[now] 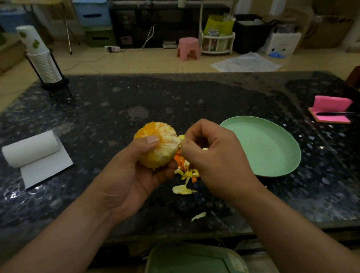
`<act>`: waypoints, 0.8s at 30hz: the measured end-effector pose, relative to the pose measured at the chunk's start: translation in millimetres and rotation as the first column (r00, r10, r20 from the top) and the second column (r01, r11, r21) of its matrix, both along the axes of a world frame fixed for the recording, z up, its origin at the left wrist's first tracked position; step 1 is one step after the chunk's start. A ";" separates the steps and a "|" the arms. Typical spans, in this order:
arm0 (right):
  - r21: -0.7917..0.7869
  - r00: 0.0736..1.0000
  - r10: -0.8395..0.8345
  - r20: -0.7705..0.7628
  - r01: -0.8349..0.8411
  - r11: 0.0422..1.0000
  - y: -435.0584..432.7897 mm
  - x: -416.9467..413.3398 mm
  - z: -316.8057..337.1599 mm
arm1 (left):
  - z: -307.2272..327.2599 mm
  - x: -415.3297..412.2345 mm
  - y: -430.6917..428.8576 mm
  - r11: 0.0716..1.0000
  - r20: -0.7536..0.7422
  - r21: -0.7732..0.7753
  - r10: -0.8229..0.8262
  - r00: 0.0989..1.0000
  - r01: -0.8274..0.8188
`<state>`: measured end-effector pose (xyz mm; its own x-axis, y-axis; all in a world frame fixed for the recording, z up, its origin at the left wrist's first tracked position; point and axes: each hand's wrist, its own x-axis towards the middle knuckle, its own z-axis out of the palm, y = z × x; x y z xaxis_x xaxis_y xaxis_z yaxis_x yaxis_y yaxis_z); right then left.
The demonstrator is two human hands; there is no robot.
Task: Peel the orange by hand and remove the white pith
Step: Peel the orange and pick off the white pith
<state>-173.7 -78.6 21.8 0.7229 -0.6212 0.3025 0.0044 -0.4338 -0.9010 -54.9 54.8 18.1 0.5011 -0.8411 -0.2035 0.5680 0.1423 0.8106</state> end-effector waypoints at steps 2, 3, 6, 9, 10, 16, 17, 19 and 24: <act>0.007 1.000 0.005 0.006 -0.005 1.000 -0.1 0.0 -0.2 | 0.5 0.7 1.5 1.000 -0.022 -0.010 -0.004 1.000 0.003; 0.008 1.000 0.008 0.008 -0.008 1.000 0.1 -0.1 -0.2 | 0.5 1.2 2.3 1.000 -0.036 -0.015 -0.006 0.999 0.006; 0.002 1.000 0.011 0.022 -0.011 1.000 1.1 0.0 -0.4 | -1.0 4.6 4.7 0.999 -0.080 -0.036 -0.031 0.996 0.028; 0.010 0.999 0.011 0.032 -0.011 1.000 1.8 0.0 -0.4 | -3.3 8.4 7.9 0.994 -0.086 -0.078 -0.089 0.992 0.083; 0.010 0.999 0.012 0.032 -0.013 1.000 1.6 -0.3 -0.5 | -3.9 9.2 8.5 0.992 -0.086 -0.085 -0.096 0.992 0.089; 0.025 0.999 -0.035 0.021 0.034 0.999 -4.0 -1.4 -2.5 | -3.9 11.6 10.4 0.984 -0.132 -0.135 -0.131 0.983 0.113; 0.025 0.999 -0.043 0.017 0.042 0.999 -4.9 -1.8 -2.9 | -3.4 11.7 11.2 0.982 -0.130 -0.143 -0.144 0.981 0.126; 0.016 0.999 -0.051 0.009 0.051 0.999 -6.5 -1.3 -3.9 | -3.8 11.9 12.3 0.975 -0.123 -0.160 -0.173 0.977 0.153; -0.004 0.995 -0.093 -0.019 0.093 0.996 -16.0 2.2 -13.3 | -4.1 16.2 16.4 0.944 -0.159 -0.246 -0.263 0.952 0.220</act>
<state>-171.5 -94.7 8.6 0.6675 -0.6852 0.2913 -0.0534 -0.4342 -0.8992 -38.7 71.2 14.0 0.2485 -0.9663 -0.0670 0.7460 0.1468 0.6496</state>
